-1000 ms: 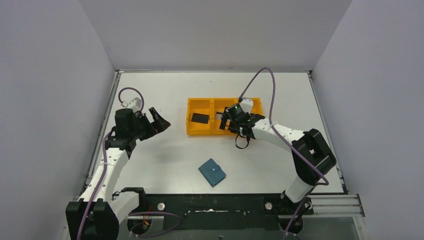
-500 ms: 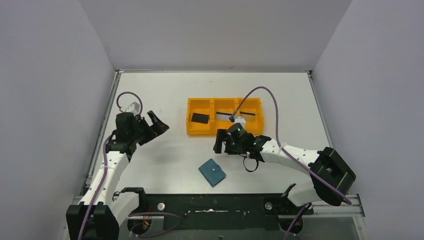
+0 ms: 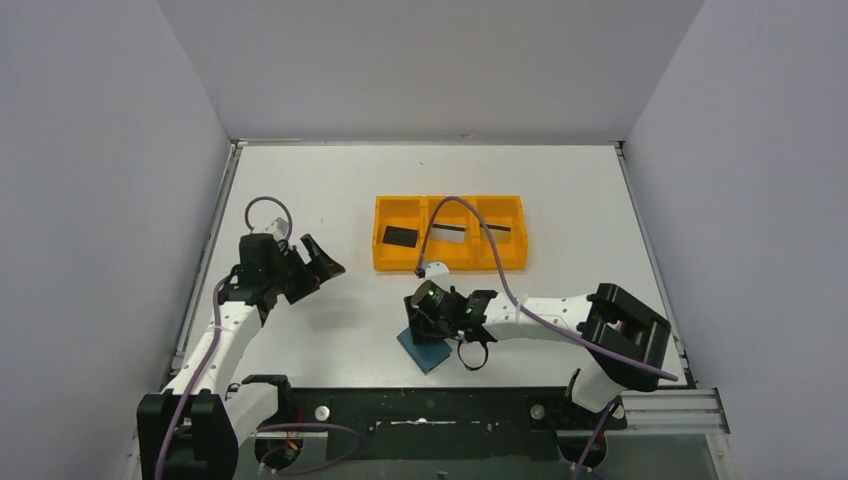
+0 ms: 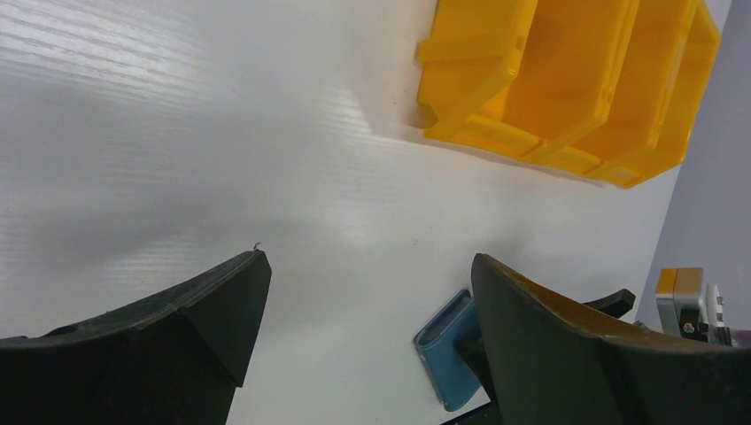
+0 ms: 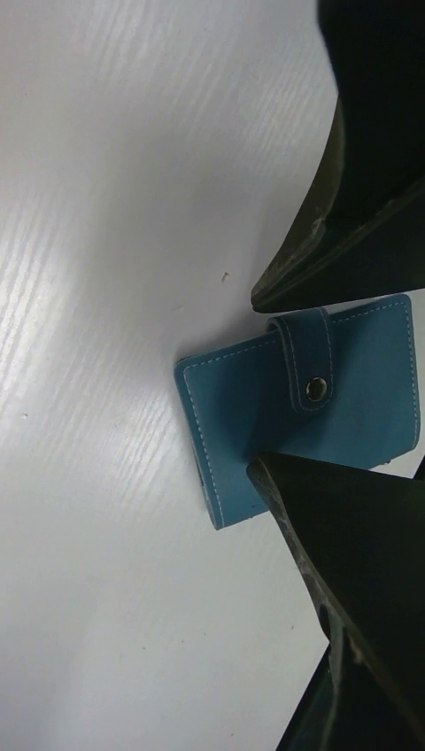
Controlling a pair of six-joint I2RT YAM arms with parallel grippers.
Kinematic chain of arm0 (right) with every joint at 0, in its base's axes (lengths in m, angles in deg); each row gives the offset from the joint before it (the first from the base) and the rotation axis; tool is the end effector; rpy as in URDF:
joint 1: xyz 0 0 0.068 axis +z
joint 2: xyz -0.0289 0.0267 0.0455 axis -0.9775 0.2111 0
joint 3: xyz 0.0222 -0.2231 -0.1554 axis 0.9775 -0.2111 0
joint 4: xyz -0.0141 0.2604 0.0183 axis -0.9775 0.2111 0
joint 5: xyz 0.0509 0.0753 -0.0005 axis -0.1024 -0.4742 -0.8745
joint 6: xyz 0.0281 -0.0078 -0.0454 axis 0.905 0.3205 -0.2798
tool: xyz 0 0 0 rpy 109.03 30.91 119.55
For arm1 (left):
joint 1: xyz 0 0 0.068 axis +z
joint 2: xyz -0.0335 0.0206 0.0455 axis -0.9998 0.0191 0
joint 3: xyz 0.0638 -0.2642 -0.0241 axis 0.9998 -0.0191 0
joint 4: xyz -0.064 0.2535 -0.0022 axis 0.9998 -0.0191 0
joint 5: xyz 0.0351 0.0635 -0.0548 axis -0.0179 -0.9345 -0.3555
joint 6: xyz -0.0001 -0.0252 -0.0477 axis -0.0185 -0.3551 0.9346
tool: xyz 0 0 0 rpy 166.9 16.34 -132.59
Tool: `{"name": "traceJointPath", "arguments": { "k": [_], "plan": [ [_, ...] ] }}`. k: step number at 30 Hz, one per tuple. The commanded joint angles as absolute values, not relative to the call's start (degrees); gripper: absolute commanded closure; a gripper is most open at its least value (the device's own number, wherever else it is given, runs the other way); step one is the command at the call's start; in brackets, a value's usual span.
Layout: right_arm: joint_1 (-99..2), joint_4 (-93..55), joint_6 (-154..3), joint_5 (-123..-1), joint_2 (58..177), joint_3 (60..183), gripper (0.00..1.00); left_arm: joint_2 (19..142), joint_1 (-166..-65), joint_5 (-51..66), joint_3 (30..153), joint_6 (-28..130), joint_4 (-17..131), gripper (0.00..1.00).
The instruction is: Take the credit cards out of the card holder
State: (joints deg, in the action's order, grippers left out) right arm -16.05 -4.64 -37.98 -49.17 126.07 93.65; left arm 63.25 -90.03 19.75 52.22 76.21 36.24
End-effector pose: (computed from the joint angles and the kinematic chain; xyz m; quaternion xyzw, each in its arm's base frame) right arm 0.1460 0.2645 0.1664 -0.1335 0.9479 0.1993 0.2095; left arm 0.2043 -0.0164 0.2124 -0.2109 0.8836 -0.2791 0.3111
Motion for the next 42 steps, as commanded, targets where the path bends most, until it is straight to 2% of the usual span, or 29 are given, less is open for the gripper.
{"name": "traceJointPath", "arguments": {
  "k": [1,6,13,16,19,23,28,38,42],
  "plan": [
    [-13.5,-1.1,-38.8,-42.1,125.4,95.7,0.41,63.9,-89.9,23.4,53.2,74.8,37.9,0.15],
    [-12.8,0.2,-37.9,-41.9,123.4,93.7,0.60,63.1,-90.0,24.4,52.3,75.9,39.1,0.16],
    [-14.9,0.5,-28.1,-35.6,120.0,90.9,0.70,64.7,-92.4,31.1,53.1,74.9,41.5,0.21],
    [-19.6,-7.7,-25.0,-40.8,117.6,86.5,0.70,66.8,-100.0,27.8,55.3,74.5,41.7,0.23],
    [-22.2,-11.0,-22.8,-42.7,115.5,84.3,0.66,69.2,-109.0,21.3,57.6,74.5,40.9,0.24],
    [-20.7,-9.6,-25.7,-40.5,110.1,83.1,0.51,70.2,-115.7,15.4,57.4,76.9,41.2,0.24],
    [-16.3,-8.9,-29.2,-43.1,108.5,82.4,0.45,65.1,-118.5,11.0,49.0,82.1,46.7,0.25],
    [-7.7,1.8,-28.8,-33.7,119.5,90.1,0.46,60.0,-118.1,4.9,45.4,83.3,42.8,0.25],
    [-7.0,7.6,-28.3,-28.1,124.2,94.7,0.53,59.2,-118.0,7.4,43.1,86.2,47.4,0.25]
  ]
}}
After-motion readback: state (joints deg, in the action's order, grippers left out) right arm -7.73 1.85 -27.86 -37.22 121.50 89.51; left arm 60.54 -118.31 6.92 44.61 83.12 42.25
